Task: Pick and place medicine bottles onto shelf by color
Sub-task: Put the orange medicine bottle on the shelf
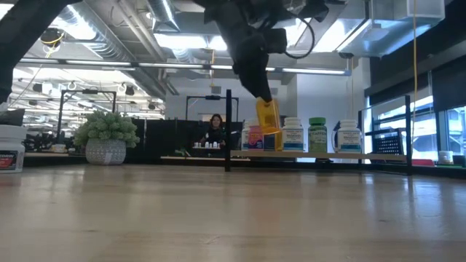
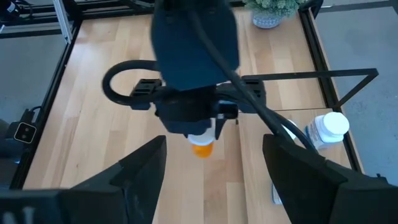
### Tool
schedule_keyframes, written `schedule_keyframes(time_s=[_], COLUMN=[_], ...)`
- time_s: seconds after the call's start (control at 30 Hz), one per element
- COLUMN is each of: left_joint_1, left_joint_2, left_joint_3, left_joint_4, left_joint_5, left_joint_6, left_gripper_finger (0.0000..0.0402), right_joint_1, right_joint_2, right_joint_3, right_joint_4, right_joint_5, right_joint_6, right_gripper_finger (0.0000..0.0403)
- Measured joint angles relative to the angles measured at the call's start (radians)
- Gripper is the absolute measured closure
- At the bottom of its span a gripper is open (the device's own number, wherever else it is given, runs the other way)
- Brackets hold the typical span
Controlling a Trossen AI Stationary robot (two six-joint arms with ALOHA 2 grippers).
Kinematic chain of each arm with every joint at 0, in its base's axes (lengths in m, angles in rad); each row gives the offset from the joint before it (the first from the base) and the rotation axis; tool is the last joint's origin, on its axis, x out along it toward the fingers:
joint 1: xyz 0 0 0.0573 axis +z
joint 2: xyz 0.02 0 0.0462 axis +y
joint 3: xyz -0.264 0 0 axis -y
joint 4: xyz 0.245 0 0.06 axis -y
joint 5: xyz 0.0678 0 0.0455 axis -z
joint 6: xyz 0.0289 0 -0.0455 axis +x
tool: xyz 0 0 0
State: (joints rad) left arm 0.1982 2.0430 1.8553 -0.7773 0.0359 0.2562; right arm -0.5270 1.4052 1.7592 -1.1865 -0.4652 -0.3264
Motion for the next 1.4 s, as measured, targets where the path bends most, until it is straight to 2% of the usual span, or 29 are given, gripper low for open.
schedule_keyframes(time_s=[0.27,0.47,0.67,0.83,1.03,1.4], left_joint_1=[-0.038,-0.038,-0.049,-0.044,-0.042,-0.058], left_joint_2=[0.0,0.0,0.033,0.069,0.103,0.155], left_joint_3=[0.0,0.0,-0.004,-0.005,0.0,-0.003], left_joint_4=[-0.005,-0.021,-0.03,-0.018,0.022,-0.015], left_joint_5=[0.001,0.0,0.012,0.073,0.033,0.028], left_joint_6=[0.016,0.016,-0.018,-0.018,-0.013,-0.017], left_gripper_finger=[0.0193,0.0193,0.0193,0.0193,0.0193,0.0193], right_joint_1=[0.0,0.0,0.02,0.02,0.02,0.02], right_joint_2=[0.0,0.0,-0.001,-0.006,-0.006,-0.006], right_joint_3=[0.0,0.0,0.0,0.0,0.0,0.0], right_joint_4=[-0.01,-0.093,-0.111,-0.096,-0.097,-0.098], right_joint_5=[-0.004,-0.09,-0.09,-0.079,-0.078,-0.079], right_joint_6=[0.0,0.004,0.01,0.005,-0.001,-0.004], right_gripper_finger=[0.0134,0.0134,0.0134,0.0134,0.0134,0.0134])
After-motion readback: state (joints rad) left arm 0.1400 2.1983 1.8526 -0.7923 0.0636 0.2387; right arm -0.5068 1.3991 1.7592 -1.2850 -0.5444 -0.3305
